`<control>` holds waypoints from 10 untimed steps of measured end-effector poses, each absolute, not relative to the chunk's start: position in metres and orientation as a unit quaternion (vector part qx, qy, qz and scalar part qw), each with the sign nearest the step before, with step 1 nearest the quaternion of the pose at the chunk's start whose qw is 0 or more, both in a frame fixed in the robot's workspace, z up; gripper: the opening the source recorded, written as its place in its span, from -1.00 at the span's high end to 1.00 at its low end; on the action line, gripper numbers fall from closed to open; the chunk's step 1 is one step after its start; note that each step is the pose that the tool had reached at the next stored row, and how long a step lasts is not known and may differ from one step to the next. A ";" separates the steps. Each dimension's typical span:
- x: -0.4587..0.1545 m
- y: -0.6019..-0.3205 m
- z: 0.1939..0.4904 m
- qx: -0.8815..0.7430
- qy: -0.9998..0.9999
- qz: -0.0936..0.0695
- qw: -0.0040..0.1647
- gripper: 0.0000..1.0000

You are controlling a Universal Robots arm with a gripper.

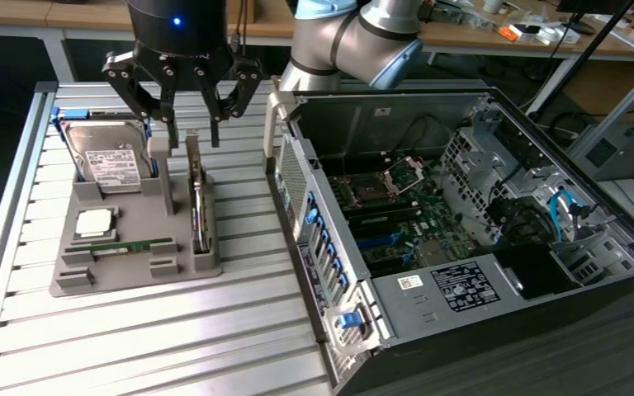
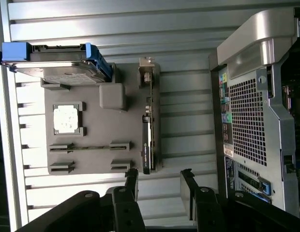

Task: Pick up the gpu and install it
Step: 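Pick up the gpu and move the gpu toward the slot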

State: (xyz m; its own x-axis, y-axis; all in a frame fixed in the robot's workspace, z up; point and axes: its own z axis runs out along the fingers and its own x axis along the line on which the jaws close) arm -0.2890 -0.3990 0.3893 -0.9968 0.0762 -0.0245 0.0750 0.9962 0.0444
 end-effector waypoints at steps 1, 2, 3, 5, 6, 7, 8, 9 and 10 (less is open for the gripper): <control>-0.289 -0.399 0.389 0.038 0.999 0.022 0.013 0.04; -0.289 -0.399 0.389 0.038 0.999 0.022 0.013 0.04; -0.289 -0.399 0.388 0.038 0.999 0.022 0.013 0.04; -0.290 -0.399 0.388 0.038 0.999 0.022 0.013 0.04; -0.290 -0.399 0.387 0.038 0.999 0.022 0.013 0.04; -0.290 -0.399 0.387 0.038 0.999 0.022 0.013 0.04; -0.290 -0.399 0.387 0.038 0.999 0.022 0.013 0.04; -0.290 -0.399 0.387 0.038 0.999 0.022 0.013 0.04; -0.290 -0.399 0.386 0.038 0.999 0.022 0.013 0.04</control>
